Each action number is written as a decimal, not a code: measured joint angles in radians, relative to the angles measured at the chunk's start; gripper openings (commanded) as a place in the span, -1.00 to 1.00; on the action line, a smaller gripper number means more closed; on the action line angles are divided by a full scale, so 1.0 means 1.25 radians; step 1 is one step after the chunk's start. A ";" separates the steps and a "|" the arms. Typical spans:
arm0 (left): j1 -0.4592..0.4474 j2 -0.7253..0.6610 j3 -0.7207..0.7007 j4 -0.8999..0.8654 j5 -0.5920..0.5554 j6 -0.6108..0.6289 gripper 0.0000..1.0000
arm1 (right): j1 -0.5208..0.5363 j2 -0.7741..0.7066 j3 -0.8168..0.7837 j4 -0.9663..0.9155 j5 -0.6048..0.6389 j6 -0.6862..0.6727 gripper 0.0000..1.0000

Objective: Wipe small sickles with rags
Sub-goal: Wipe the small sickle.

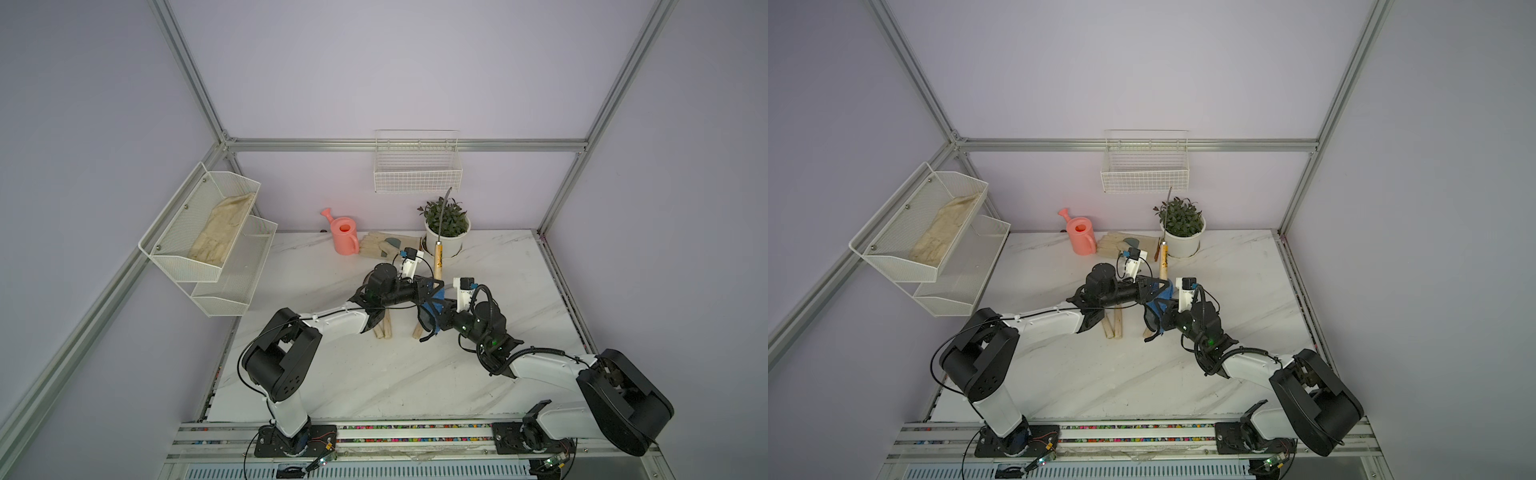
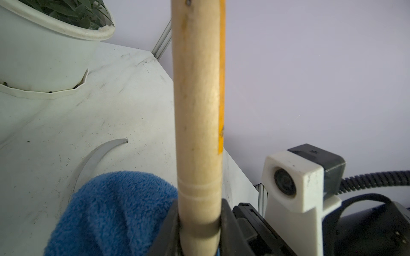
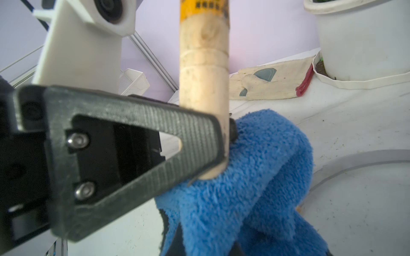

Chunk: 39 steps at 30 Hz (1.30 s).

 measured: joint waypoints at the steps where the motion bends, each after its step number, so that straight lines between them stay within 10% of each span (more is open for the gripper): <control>1: 0.000 -0.001 -0.002 0.000 -0.003 0.003 -1.00 | 0.000 0.007 0.004 0.001 -0.005 0.001 -1.00; 39: -0.048 -0.085 -0.041 -0.157 -0.126 0.134 -1.00 | -0.104 0.030 -0.002 -0.017 -0.008 0.063 -1.00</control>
